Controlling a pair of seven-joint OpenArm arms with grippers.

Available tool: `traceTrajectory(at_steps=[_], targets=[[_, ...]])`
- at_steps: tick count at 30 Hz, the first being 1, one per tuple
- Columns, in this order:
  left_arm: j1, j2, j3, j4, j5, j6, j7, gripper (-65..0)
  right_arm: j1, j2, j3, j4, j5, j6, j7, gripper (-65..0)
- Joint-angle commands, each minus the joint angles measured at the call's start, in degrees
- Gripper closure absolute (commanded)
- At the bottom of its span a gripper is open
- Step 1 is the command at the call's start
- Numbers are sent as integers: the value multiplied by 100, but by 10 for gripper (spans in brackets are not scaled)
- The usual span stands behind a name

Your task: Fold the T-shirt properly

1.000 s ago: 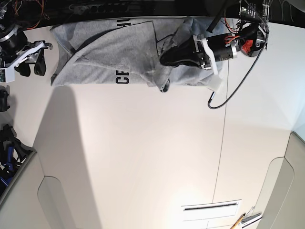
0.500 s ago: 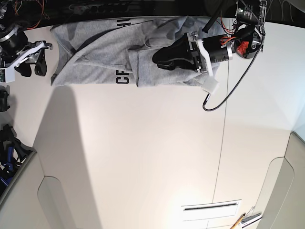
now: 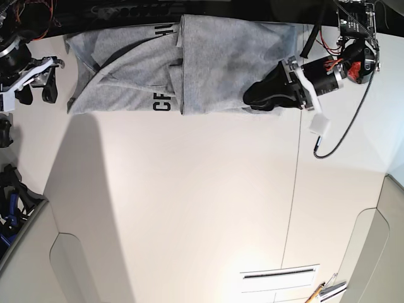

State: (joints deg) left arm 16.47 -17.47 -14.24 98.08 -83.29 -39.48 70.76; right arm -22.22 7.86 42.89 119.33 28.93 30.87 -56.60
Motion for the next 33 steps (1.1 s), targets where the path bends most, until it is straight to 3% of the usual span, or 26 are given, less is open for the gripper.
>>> traceTrajectory(at_steps=[1,6,10,13,19,31,33], targets=[[-31,-81,-109,98,-171,-52,-66,-314,-15,140,26,-109,50,-7,118,-383],[-44,-166,-345,98,-171,-52,-66,-314,-4,315,24,-1276,852,79,81,-383],[-55,-160,-337,98,-171,-52,-68,-314,153,308,20,-2116,2065,306,-551,-383],[-76,-160,-337,98,-171,-52,-66,-314,286,310,9,-2603,2583,367,-699,-383],[-94,-160,-337,98,-171,-52,-66,-314,472,315,-177,-3217,2726,367,-774,-383],[-94,-160,-356,98,-171,-52,-66,-314,474,306,-1069,-3263,2634,358,-925,-381],[-94,-160,-468,98,-171,-52,-63,-314,472,308,-1067,-3257,2660,358,-968,-337]])
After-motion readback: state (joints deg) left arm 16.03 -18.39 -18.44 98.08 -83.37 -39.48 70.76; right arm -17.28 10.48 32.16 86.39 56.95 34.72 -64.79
